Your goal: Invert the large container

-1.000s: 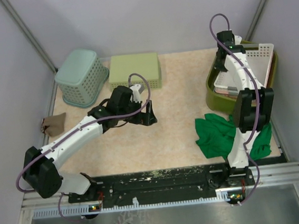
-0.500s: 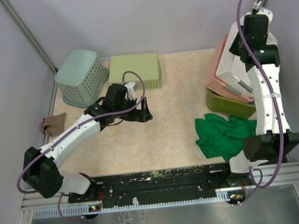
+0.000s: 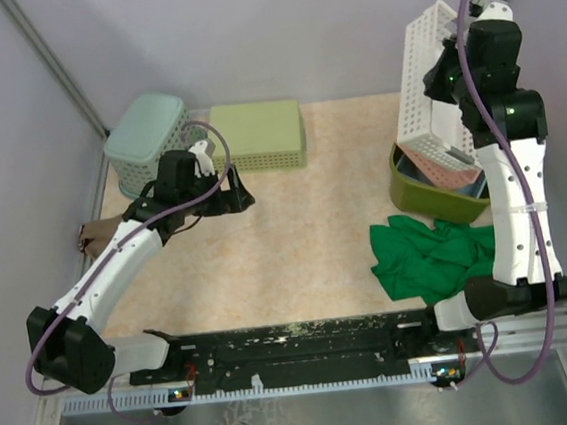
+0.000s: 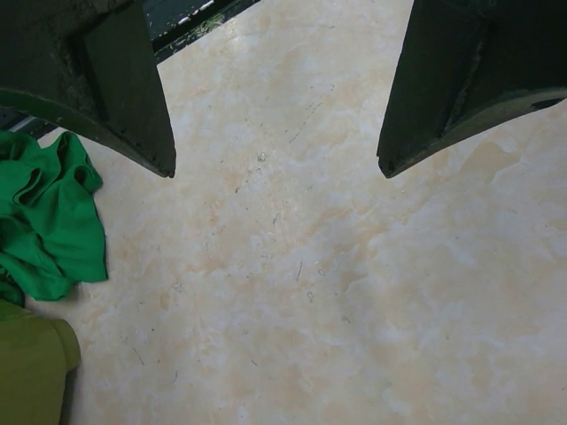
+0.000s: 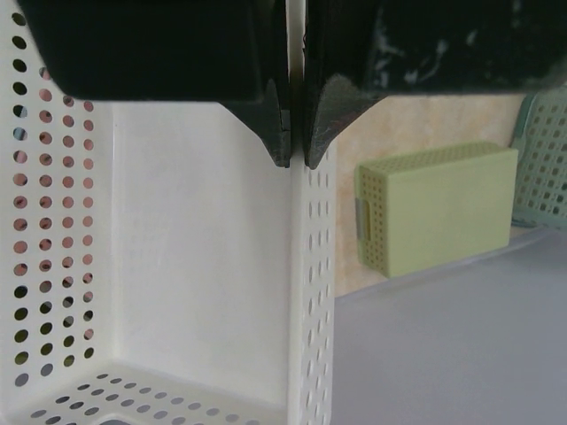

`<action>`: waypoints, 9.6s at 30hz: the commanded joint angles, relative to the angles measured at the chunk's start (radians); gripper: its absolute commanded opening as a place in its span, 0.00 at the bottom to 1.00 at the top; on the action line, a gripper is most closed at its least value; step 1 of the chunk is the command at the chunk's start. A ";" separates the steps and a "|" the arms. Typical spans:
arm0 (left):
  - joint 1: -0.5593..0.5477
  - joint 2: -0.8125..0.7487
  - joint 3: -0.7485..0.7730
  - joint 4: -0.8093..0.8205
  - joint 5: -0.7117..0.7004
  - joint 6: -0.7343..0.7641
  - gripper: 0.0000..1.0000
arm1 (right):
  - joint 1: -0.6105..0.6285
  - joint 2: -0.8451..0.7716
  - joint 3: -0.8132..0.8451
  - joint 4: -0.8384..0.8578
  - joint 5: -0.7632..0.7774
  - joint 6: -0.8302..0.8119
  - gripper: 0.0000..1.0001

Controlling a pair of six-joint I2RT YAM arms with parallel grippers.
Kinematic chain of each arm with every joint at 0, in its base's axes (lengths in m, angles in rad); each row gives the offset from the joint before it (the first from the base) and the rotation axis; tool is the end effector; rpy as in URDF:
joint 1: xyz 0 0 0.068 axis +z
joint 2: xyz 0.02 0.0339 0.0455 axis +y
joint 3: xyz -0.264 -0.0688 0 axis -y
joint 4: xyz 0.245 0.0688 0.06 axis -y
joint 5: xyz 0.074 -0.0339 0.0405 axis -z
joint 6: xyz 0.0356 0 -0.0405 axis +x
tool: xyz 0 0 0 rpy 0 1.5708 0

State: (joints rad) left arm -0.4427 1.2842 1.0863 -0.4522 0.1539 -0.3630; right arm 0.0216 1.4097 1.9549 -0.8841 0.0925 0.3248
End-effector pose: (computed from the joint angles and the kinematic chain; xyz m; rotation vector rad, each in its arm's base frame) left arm 0.2545 -0.1267 0.3113 0.1780 2.2751 -0.6051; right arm 0.2593 0.0023 0.5161 0.3503 1.8785 0.1459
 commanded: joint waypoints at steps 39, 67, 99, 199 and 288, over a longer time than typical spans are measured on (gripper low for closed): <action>0.360 -0.350 -0.020 -0.054 -0.092 -0.346 1.00 | 0.652 0.155 -0.869 1.588 -0.680 1.127 0.00; 0.357 -0.383 -0.083 0.063 0.104 -0.234 1.00 | 0.526 -0.184 -1.195 0.972 -0.343 0.781 0.70; -0.157 -0.145 -0.141 -0.250 -0.441 -0.462 1.00 | 0.750 -0.063 -0.762 0.357 0.189 0.222 0.82; 0.096 -0.402 -0.182 -0.012 -0.226 -0.091 1.00 | 0.768 -0.098 -1.131 0.852 -0.199 0.408 0.91; -0.181 -0.022 -0.077 -0.101 -0.071 -0.063 1.00 | -0.111 0.315 -0.127 0.183 -0.058 0.121 0.08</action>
State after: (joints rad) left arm -0.6163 1.2987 1.0191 -0.5674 0.0879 -0.4156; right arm -0.0864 1.7683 1.7576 -0.7078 0.0353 0.4278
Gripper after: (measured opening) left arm 0.998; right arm 0.234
